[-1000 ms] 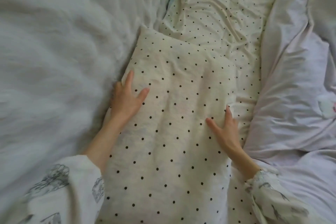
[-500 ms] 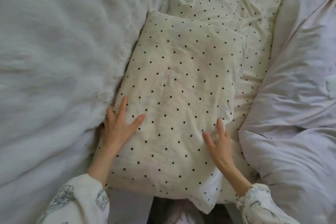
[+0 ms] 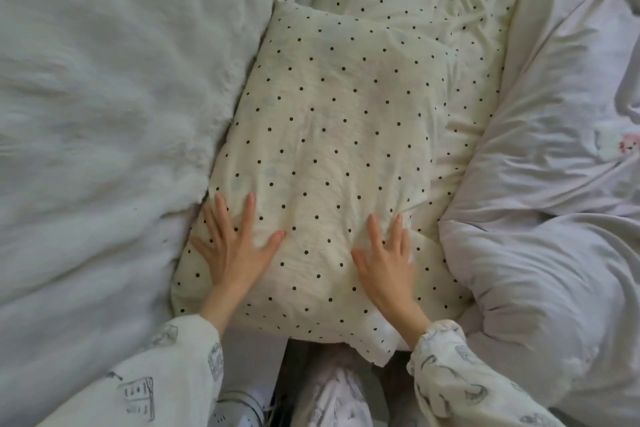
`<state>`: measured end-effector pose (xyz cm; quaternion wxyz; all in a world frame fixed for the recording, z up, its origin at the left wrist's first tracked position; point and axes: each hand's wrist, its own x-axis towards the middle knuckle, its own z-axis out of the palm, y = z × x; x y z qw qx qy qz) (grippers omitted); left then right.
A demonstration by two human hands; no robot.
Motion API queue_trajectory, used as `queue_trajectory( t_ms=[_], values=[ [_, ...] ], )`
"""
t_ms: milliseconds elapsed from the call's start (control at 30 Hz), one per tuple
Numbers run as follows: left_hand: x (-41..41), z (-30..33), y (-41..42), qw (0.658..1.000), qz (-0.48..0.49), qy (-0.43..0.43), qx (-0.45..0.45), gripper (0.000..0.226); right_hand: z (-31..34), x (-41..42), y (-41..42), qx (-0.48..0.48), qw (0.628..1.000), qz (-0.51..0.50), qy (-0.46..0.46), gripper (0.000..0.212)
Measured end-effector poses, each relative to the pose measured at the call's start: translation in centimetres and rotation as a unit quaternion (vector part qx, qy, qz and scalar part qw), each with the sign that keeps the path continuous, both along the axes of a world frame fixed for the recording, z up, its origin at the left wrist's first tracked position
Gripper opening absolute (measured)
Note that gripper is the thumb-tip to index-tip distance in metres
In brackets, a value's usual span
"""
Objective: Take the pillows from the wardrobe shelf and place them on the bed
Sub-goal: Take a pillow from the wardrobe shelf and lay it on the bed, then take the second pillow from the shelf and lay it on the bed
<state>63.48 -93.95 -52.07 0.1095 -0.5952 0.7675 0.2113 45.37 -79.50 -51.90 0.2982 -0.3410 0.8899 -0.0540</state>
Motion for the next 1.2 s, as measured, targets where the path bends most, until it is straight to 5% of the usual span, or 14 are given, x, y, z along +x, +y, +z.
queue_trajectory(
  t_ms=[100,367,767,1000,1200],
  values=[
    [0.2,0.7,3.2,0.999,-0.014,-0.023,0.019,0.071,-0.3,0.9,1.5,0.031,0.996,0.063,-0.064,0.053],
    [-1.9,4.4,3.5,0.99,-0.012,-0.066,0.127,0.061,4.0,-3.9,3.1,0.02,0.977,-0.005,-0.213,0.059],
    [-15.6,13.6,19.8,0.978,-0.162,0.09,0.091,0.06,14.4,-11.9,23.3,-0.154,0.95,-0.192,-0.192,0.046],
    [-26.6,17.9,36.3,0.896,-0.36,0.236,0.105,0.05,18.4,-18.0,41.6,-0.244,0.909,-0.319,-0.115,0.042],
    [-38.1,23.2,47.6,0.804,-0.5,0.308,0.09,0.041,22.1,-22.3,56.8,-0.294,0.833,-0.467,-0.041,0.039]
  ],
)
